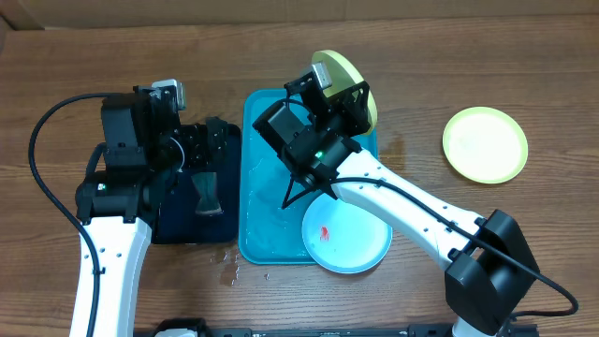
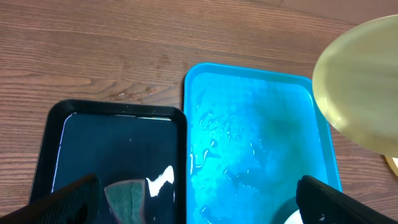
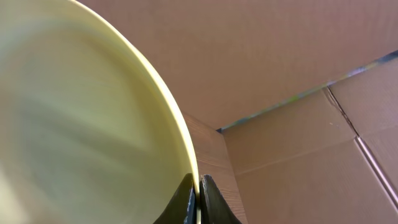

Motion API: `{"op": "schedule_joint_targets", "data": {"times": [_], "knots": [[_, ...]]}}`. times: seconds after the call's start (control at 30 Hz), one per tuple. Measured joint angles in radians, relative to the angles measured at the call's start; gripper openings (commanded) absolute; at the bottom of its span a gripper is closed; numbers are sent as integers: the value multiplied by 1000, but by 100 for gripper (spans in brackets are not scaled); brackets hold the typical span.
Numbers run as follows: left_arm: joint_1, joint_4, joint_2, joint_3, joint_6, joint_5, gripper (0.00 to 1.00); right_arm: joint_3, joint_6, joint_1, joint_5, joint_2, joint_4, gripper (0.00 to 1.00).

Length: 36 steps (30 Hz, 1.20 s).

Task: Clean dirty plates on tray and stack at the side
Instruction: 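Lift the yellow plate upright with the right gripper, then carry the yellow plate right and stack it on the first yellow plate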

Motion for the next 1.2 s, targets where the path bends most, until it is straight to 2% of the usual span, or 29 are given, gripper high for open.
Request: {"op": "schedule_joint_targets", "data": {"times": [0.3,0.5,0.6,0.77,0.93,1.03,1.2], "knots": [[0,-8,0,0,2,0,100,0,30,0,-50,0,-44,4],[0,-26,0,0,3,0,100,0,241,-27,-301,0,-209,4],[0,-30,0,0,3,0,100,1,319,-74,-443,0,-236,4],[0,-32,0,0,3,0,100,12,395,-210,-733,-27,-224,4],[0,-50,0,0,3,0,100,35,424,-415,-1049,-118,-233,4],[0,-60,0,0,3,0,100,47,432,-565,-1173,-143,-280,4],[0,-61,0,0,3,0,100,47,439,-833,-1267,-145,-370,4]]}}
